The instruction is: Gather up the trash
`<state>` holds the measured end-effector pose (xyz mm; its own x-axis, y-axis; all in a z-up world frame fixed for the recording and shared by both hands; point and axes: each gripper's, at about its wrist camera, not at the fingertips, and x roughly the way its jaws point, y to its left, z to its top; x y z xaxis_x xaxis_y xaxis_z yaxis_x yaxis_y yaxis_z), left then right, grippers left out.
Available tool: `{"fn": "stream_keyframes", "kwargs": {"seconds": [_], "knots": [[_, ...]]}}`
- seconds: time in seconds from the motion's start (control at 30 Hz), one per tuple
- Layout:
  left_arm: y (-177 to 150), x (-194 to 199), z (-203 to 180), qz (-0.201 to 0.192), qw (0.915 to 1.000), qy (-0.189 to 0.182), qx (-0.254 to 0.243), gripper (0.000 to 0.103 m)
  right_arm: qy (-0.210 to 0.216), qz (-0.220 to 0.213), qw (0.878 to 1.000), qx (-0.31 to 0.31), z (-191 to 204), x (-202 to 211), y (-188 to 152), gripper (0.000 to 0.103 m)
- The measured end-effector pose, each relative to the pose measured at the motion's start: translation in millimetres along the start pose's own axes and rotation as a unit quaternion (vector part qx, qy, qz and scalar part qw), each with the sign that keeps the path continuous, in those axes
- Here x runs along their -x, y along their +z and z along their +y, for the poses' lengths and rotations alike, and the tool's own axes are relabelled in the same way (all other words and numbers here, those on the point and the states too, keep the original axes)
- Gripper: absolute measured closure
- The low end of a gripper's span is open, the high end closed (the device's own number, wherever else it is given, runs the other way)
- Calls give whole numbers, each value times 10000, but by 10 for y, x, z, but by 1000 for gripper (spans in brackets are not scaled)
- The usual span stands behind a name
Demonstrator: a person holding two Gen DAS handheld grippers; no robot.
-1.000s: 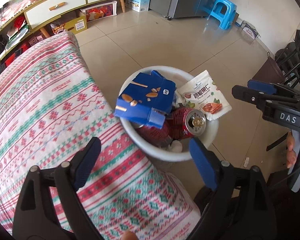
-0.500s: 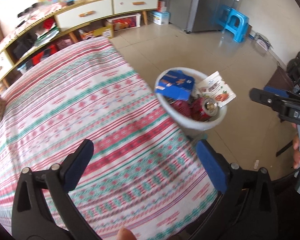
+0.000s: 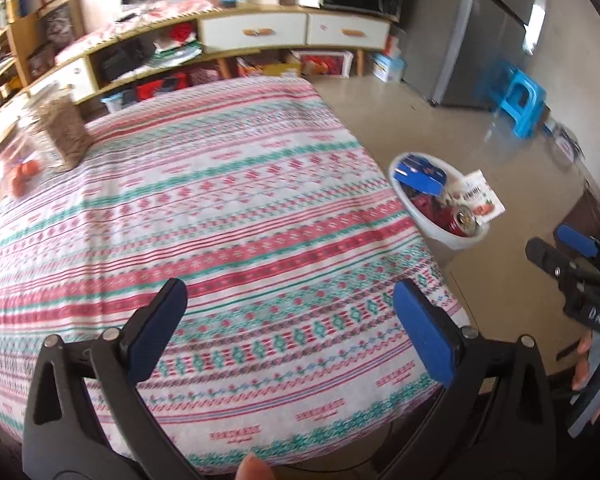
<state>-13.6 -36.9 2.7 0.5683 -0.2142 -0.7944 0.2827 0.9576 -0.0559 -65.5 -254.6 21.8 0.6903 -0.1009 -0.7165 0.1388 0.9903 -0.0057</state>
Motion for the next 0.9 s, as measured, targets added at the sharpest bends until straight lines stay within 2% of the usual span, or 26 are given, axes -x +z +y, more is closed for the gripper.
{"fn": "stream_keyframes", "kwargs": {"seconds": [0.23, 0.37, 0.9], "knots": [[-133, 205, 150, -446, 9985, 272, 188, 1, 12, -514, 9966, 650, 403, 132, -61, 10], [-216, 237, 228, -532, 9971, 457, 301, 1, -113, -677, 9938, 877, 523, 126, -80, 10], [-337, 251, 215, -394, 9983, 297, 305, 1, -90, -482, 9952, 846, 585, -16, -62, 10]]}}
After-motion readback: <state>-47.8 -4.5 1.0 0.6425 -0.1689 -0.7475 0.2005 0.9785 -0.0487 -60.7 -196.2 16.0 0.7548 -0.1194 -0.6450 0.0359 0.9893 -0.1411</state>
